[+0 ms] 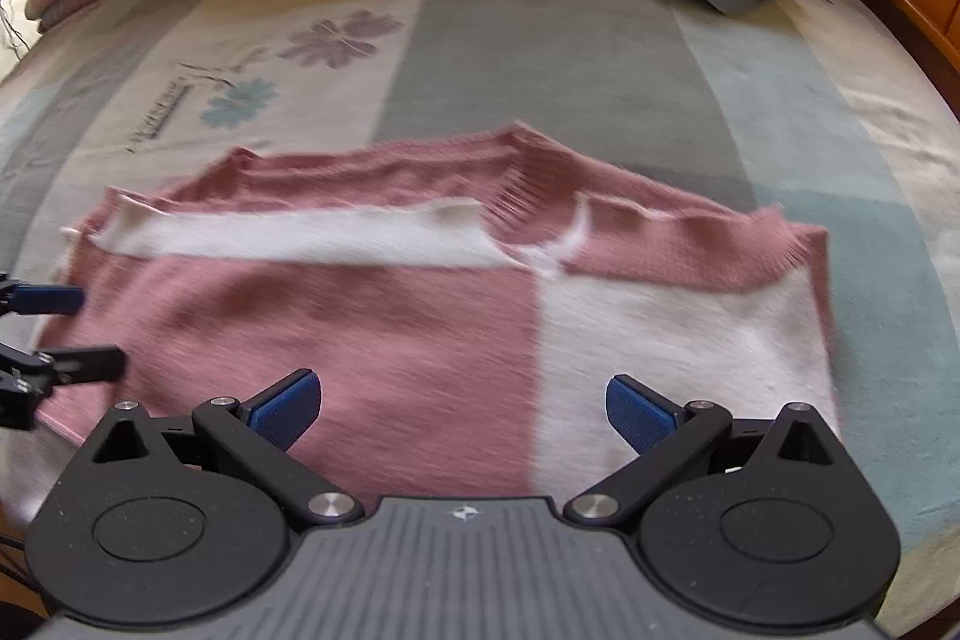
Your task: Fold clothes
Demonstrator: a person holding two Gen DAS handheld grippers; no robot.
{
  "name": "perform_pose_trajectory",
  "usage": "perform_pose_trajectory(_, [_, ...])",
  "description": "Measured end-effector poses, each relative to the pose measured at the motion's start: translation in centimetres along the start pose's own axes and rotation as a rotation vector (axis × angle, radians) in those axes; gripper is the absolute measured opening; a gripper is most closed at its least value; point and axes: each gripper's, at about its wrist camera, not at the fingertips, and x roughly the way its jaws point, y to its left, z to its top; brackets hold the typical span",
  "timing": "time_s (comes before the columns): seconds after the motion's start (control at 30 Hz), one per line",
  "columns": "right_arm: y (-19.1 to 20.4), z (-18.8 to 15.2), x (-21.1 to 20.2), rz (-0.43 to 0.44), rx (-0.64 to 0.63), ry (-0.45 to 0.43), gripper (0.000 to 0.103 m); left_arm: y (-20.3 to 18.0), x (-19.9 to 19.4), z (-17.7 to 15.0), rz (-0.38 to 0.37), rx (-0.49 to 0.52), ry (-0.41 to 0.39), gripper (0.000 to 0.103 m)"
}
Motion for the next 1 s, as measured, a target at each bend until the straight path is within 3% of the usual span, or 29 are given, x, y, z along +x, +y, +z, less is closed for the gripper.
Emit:
perform_pose_trajectory(0.1, [-1.5, -0.4, 0.6, 0.023, -0.012, 0.018, 0.103, -0.7, -1.0, 0.6, 0.041, -0.031, -0.025, 0.089])
perform_pose_trajectory(0.27, [-3.1, 0.6, -0.2, 0.082, -0.11, -0.046, 0.103, -2.7, -1.7, 1.4, 0.109, -0.071, -0.086, 0.09])
perform_pose_trajectory(0.5, [-6.5, 0.9, 1.2, 0.107, -0.109, -0.012, 0.103, -1.7, -2.0, -2.7, 0.191, -0.255, -0.022, 0.09])
perform_pose_trajectory(0.63, [-7.3, 0.5, 1.7, 0.132, -0.105, -0.01, 0.103, -2.4, -4.2, -3.8, 0.214, -0.292, -0.028, 0.09])
perform_pose_trajectory(0.77, [-7.4, 0.5, 1.8, 0.147, -0.123, -0.012, 0.103, -2.9, -4.9, -4.8, 0.163, -0.336, -0.016, 0.09])
perform_pose_trajectory(0.97, [-7.6, 0.6, 1.9, 0.168, -0.15, -0.015, 0.103, -2.7, -4.2, -7.0, 0.272, -0.396, 0.115, 0.089])
perform_pose_trajectory(1.0, [-7.7, 0.6, 2.0, 0.172, -0.155, -0.016, 0.103, -2.9, -4.7, -6.9, 0.253, -0.397, 0.095, 0.089])
